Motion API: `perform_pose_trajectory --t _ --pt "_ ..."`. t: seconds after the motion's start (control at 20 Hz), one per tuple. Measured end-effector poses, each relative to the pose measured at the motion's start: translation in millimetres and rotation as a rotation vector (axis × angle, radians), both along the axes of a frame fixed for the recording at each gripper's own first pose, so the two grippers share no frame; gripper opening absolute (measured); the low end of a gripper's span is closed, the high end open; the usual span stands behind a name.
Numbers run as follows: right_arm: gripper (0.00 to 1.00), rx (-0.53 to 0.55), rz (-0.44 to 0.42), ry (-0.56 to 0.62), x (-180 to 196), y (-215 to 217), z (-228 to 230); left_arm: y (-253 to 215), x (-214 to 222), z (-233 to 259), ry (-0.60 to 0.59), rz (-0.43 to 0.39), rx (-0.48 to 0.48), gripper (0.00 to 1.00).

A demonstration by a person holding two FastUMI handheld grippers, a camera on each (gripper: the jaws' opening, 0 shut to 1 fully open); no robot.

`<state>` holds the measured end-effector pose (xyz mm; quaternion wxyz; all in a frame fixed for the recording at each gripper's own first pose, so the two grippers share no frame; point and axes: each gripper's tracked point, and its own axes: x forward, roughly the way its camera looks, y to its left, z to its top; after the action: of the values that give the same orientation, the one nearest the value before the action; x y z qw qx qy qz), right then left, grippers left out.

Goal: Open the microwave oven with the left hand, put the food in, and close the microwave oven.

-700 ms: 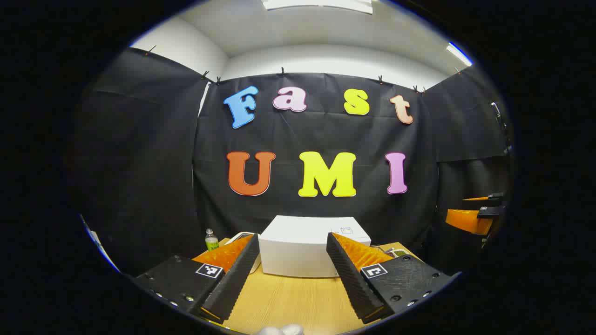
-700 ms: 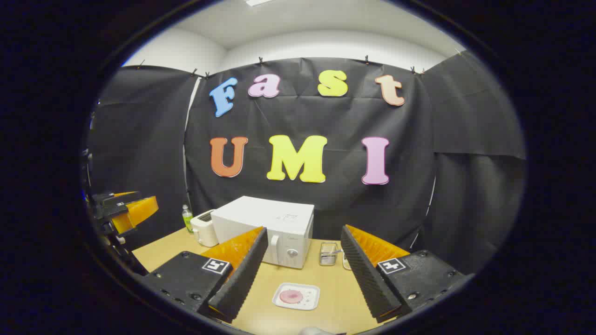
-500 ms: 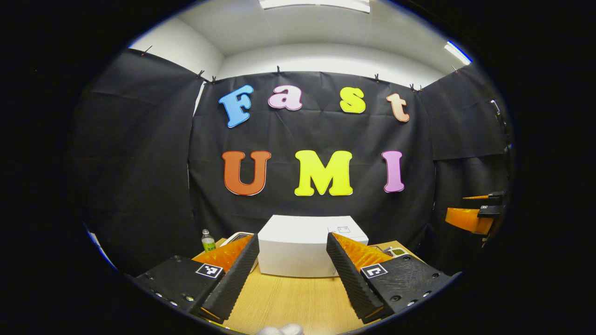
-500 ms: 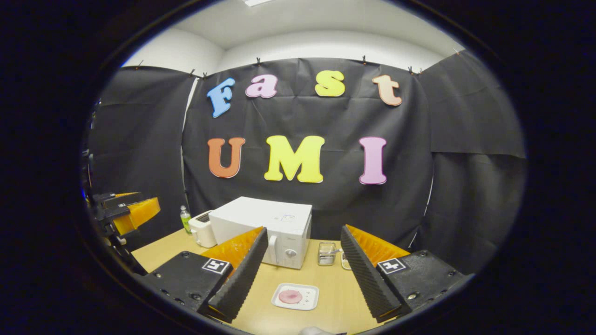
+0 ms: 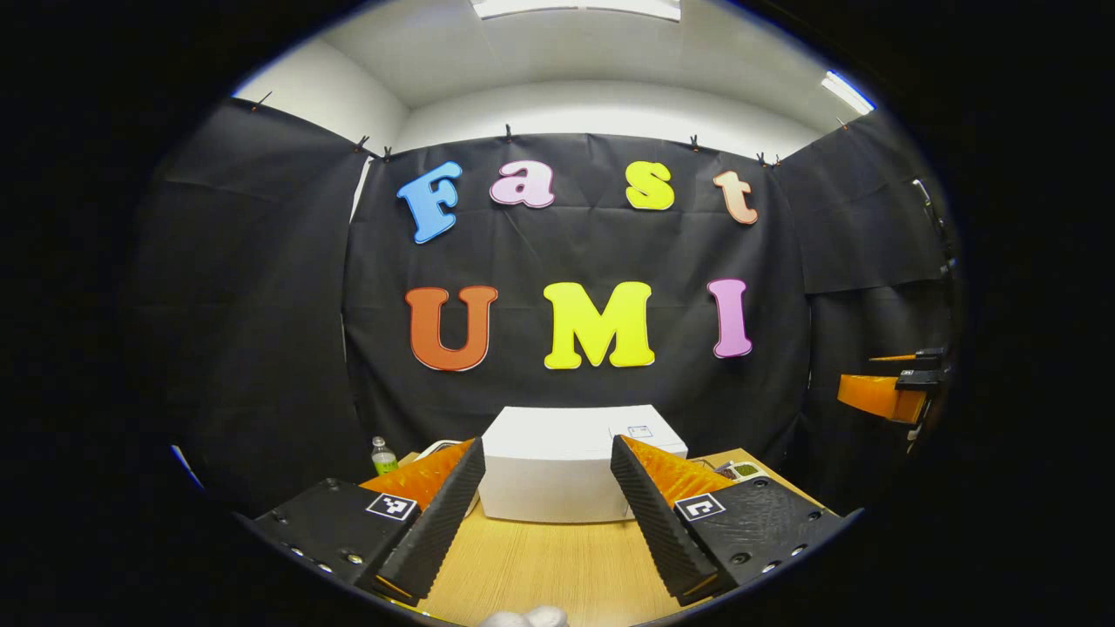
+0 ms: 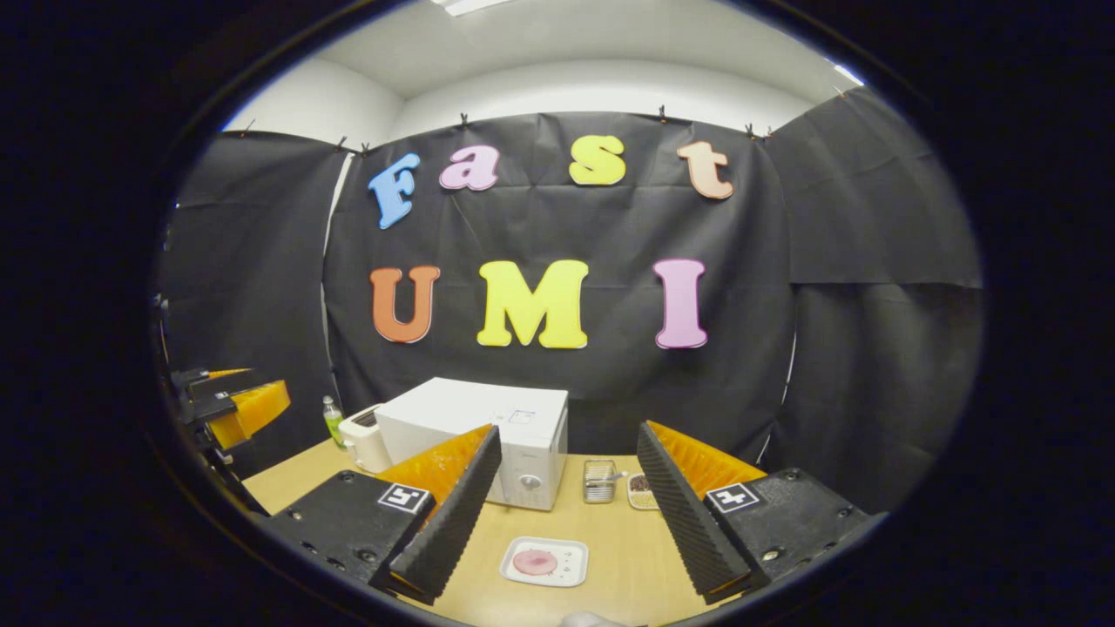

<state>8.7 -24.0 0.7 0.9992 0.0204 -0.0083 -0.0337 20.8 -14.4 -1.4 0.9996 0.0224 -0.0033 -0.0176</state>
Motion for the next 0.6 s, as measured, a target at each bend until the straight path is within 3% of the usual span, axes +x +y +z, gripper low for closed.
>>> perform_pose_trajectory --t 0.3,0.6 --pt "1.00 -0.010 -0.050 0.018 -7 -24 -3 -35 33 -22 -0.024 -0.059 -0.005 0.92" --pt "1.00 -0.008 -0.136 0.052 -21 -61 -5 -100 86 -102 0.076 -0.155 -0.052 0.92"
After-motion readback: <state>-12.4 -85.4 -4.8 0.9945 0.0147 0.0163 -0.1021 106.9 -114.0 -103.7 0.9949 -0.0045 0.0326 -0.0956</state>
